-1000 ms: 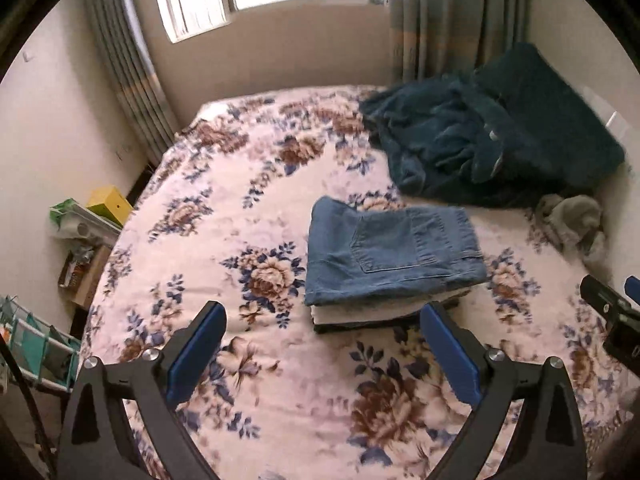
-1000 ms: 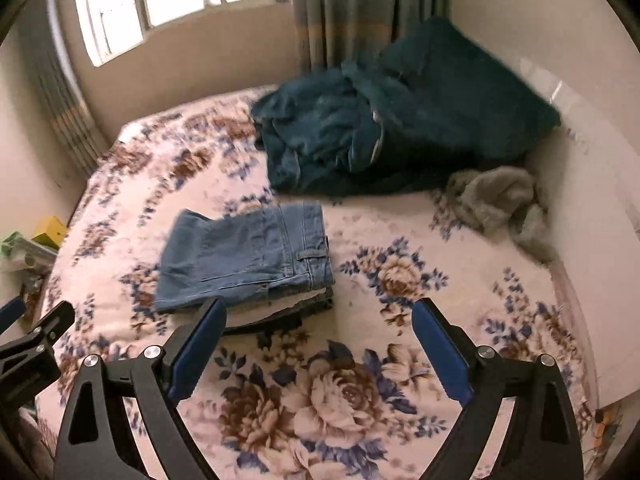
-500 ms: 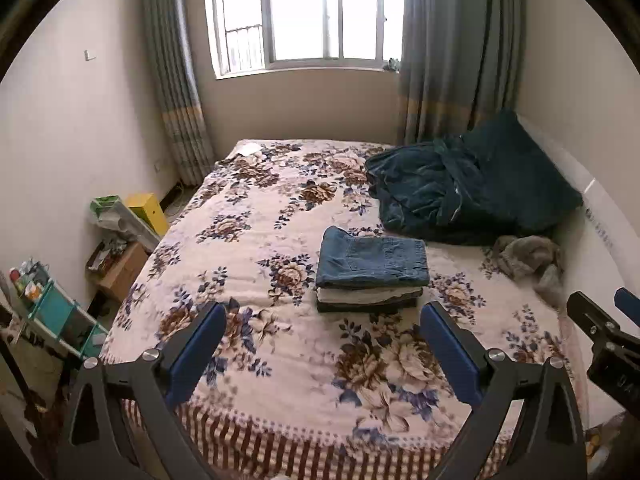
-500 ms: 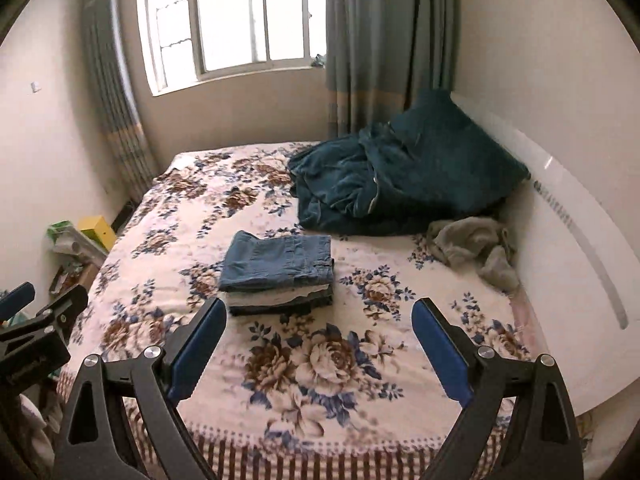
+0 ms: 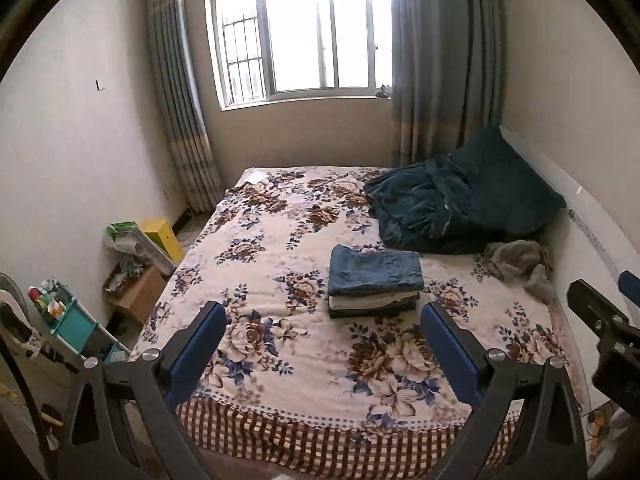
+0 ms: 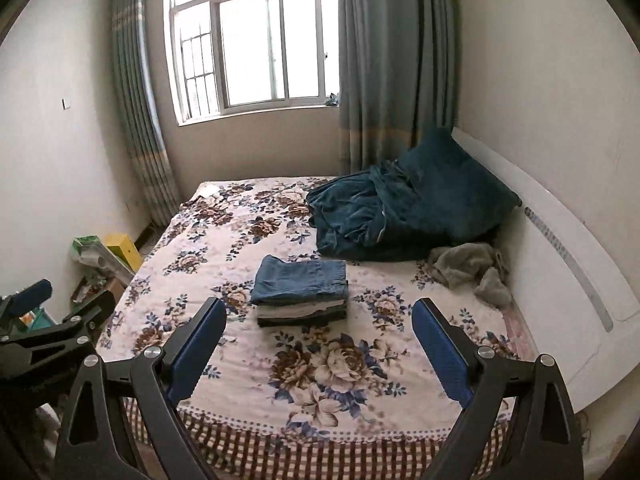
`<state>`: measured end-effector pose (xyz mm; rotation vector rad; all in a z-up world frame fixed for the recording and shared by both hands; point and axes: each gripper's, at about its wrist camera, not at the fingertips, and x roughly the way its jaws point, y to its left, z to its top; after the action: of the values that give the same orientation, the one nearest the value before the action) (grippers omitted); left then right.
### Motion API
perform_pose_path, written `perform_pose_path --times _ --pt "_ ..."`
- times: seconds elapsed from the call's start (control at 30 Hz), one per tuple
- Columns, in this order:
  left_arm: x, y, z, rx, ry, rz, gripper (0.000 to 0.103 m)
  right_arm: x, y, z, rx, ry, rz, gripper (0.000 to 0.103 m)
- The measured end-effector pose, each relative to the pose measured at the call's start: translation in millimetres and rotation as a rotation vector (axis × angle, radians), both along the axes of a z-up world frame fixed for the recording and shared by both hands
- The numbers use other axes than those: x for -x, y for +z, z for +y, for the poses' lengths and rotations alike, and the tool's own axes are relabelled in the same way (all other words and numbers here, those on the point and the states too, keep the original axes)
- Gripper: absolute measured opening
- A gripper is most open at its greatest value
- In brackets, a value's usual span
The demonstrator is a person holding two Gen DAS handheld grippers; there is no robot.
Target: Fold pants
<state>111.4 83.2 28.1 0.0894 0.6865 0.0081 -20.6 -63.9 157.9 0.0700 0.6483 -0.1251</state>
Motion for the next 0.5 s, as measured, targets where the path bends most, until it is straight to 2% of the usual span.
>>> perform_pose_path --times 0.1,0.2,0.4,0.5 --pt "1.4 -2.0 1.8 0.019 -0.001 0.002 0.103 6.3 6.6 6.7 0.037 -0.012 -0.028 0.101" --pt "-6.9 -6.2 2.5 0.038 0.003 -0.005 0.103 -0.1 7.3 9.3 0.065 -0.017 -0.043 0.102" --pt "-25.8 -16.8 -0.6 0.019 0.037 -0.017 0.103 -33.0 -5.3 2.9 0.082 -0.040 -0.040 0.102" --pt "-38.9 -27.9 -4.0 -0.012 0.054 -0.013 0.103 -56.8 -21.7 -4.2 0.086 -0.052 -0.032 0.102"
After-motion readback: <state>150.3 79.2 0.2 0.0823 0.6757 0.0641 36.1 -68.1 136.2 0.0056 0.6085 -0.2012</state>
